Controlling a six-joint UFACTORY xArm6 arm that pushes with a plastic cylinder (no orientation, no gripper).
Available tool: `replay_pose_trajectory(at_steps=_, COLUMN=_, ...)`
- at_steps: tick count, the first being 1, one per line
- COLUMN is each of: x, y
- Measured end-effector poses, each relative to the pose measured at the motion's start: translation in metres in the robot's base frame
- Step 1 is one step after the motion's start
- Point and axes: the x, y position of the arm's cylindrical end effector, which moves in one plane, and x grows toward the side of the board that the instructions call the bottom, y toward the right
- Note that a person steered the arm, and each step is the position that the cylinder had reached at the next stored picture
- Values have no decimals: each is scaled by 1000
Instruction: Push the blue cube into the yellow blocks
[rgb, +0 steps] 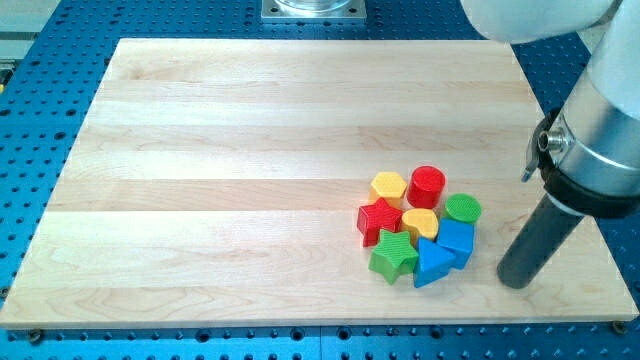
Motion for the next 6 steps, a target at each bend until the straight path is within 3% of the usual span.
replay_pose_trajectory(at_steps=4, x=-5, y=-44)
replay_pose_trajectory(at_steps=5, x=-36, y=-47)
replay_pose_trajectory(at_steps=6, x=-77, y=-105)
